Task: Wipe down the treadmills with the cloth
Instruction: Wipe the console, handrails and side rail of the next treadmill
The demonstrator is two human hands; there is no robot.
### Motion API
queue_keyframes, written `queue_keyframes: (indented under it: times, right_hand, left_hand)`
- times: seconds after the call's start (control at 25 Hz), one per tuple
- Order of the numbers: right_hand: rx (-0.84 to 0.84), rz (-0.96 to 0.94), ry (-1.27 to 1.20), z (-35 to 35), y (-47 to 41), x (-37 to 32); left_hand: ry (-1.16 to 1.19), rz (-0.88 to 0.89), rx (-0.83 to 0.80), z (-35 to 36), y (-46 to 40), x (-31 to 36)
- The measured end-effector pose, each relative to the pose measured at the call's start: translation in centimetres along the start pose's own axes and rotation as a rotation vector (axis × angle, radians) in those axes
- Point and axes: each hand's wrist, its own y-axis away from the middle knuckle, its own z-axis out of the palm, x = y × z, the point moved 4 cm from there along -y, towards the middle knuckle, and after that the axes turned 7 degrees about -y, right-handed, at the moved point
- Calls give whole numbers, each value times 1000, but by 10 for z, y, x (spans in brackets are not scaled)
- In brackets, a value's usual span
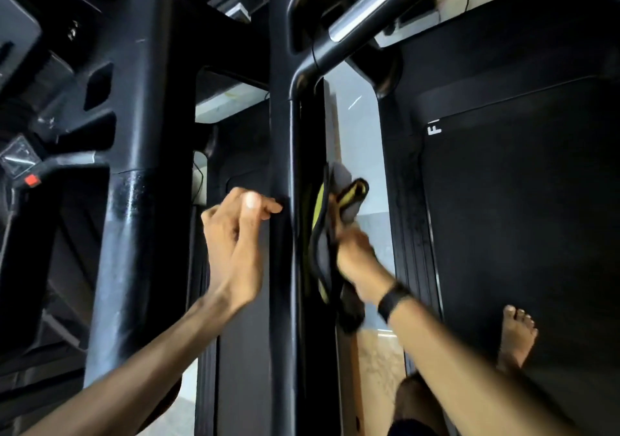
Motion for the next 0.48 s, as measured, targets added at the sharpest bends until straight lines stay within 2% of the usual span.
queue_keyframes:
  times: [0.08, 0.12, 0.2, 0.24, 0.36, 0.48]
  right_hand:
    - [67, -117, 208, 2, 32, 5]
    - [82, -234, 247, 9, 42, -2]
    - [128, -568, 205, 28, 42, -34]
    - [135, -659, 170, 33, 24, -50]
    - [116, -676, 64, 21, -59, -87]
    - [98, -658, -89, 12, -77, -77]
  left_hand:
    - [-29, 15, 14, 3, -28, 6]
    - [-42, 33, 19, 7, -43, 12]
    - [16, -2, 27, 18, -74, 17]
    - [80, -35, 22, 26, -87, 15]
    - [332, -117, -13, 53, -104, 7]
    - [279, -78, -11, 60, -103, 7]
